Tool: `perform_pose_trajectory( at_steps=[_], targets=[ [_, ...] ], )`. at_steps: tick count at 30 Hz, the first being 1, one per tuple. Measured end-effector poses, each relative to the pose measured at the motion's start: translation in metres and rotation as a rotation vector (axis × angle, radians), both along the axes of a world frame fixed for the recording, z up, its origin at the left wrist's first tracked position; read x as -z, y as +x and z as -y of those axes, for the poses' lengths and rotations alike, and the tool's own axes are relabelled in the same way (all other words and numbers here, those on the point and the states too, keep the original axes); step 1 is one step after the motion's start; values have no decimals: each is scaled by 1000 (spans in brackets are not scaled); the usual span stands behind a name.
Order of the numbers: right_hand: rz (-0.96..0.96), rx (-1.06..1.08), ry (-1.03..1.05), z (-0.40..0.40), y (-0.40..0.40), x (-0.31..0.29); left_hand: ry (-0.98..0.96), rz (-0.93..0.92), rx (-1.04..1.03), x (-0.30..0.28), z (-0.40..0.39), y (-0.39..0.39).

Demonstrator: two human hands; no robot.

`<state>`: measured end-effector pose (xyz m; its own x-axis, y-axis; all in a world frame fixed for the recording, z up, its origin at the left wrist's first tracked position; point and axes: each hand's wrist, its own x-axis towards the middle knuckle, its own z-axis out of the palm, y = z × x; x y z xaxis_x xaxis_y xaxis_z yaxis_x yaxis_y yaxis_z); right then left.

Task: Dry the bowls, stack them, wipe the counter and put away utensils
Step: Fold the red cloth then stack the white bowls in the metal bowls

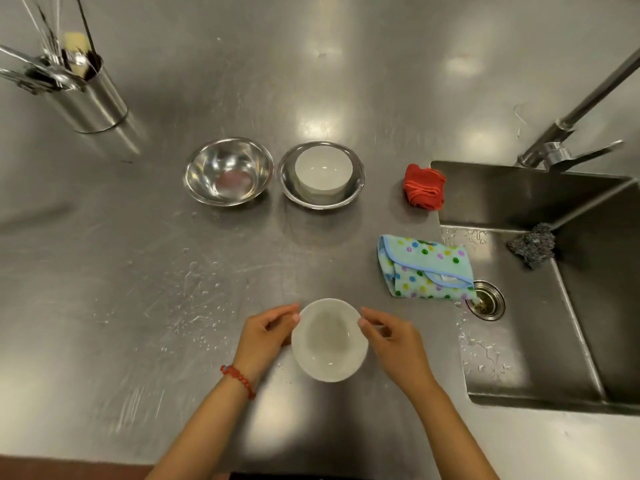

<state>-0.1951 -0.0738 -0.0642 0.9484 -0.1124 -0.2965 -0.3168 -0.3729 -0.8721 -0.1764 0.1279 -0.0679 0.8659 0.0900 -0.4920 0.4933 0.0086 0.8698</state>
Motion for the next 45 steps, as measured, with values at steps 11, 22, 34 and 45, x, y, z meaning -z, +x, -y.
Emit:
perform_pose_trajectory(
  at_steps=[11, 22, 34, 45],
  targets=[
    [-24, 186, 33, -13, -24, 15, -108, -68, -27, 0, 1, -22],
    [138, 196, 80, -16, 72, -32, -101, 89, -109, -41, 5, 65],
    [174, 242, 44, -17, 233, -46, -102, 73, -126, -57, 13, 226],
    [115, 204, -46, -12, 311, -20, -26, 83, -139, -26, 18, 303]
  ],
)
